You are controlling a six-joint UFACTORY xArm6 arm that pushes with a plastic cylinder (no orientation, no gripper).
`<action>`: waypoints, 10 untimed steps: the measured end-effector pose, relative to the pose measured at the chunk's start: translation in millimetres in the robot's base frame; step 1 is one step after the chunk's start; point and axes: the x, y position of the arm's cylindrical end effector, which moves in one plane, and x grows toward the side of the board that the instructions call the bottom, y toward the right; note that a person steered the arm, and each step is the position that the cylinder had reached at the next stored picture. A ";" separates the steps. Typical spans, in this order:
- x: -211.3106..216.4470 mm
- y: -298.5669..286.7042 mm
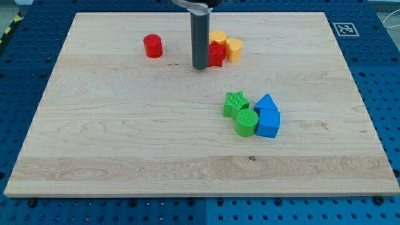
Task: Slide red circle into the group of blocks
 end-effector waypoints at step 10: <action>-55.8 -109.3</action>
